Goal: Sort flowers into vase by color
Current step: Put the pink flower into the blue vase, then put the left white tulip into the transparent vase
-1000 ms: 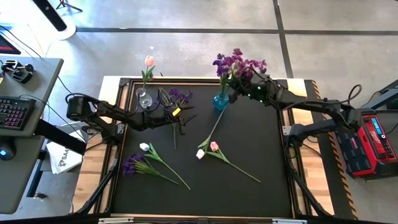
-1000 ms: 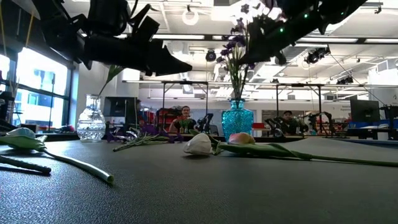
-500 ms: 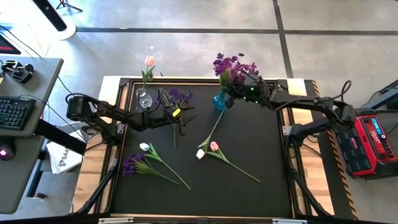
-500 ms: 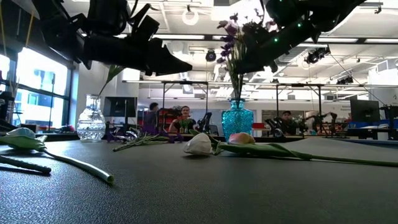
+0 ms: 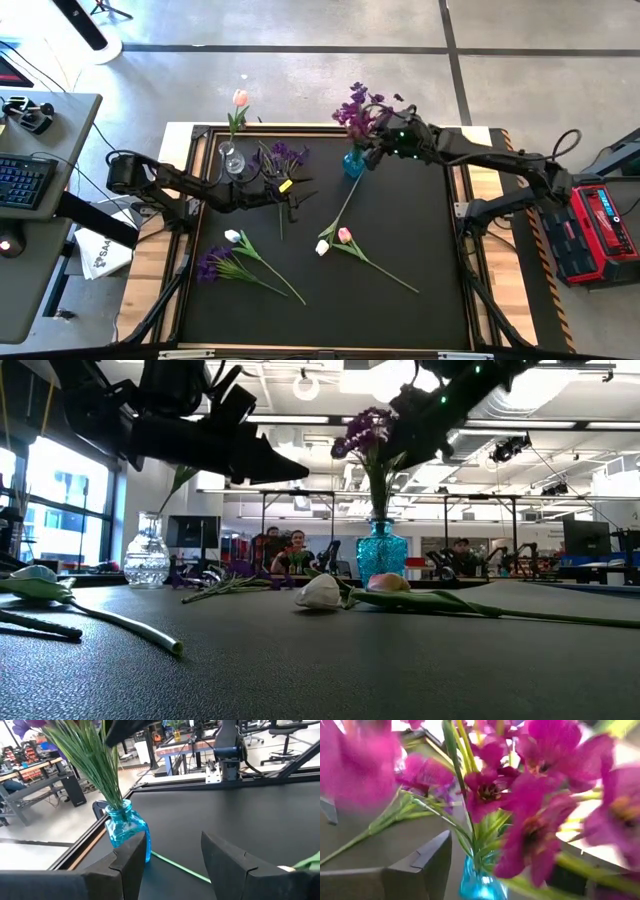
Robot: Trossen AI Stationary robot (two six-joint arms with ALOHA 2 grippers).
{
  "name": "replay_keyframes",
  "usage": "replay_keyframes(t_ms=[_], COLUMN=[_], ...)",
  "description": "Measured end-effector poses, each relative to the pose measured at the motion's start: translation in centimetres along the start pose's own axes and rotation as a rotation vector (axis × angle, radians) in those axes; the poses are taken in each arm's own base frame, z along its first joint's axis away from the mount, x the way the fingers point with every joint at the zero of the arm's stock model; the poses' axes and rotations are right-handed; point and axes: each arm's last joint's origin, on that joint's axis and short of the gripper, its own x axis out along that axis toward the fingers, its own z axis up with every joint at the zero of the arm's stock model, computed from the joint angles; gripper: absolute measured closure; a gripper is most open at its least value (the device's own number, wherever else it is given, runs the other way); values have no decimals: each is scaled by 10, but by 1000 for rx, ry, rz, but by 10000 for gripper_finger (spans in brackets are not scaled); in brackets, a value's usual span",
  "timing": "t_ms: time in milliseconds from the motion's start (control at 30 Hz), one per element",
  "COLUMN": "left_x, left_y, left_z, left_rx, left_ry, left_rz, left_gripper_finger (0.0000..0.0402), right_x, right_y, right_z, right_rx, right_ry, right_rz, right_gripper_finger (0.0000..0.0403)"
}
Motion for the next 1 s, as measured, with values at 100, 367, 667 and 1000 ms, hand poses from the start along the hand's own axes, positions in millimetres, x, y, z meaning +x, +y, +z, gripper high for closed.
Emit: replay_keyframes(t_ms=[100,367,667,1000], left_x=[0,-2,-2,-2], left_y=[-2,-7,-7,-7], left_z=[-1,-4,-5,-5], left_rx=[4,17,23,23], left_ry=[10,53,70,71], left_rz=[-8,19,45,45], left_gripper_finger=[224,224,224,224], right_x=[-13,-48,-104,-119], right_y=[0,23,51,92], right_z=[8,2,-12,-71], right_rx=[14,-68,-93,-174], right_ry=[92,143,49,43], right_rz=[-14,-89,-118,-68], right_gripper_finger=[147,159,181,194])
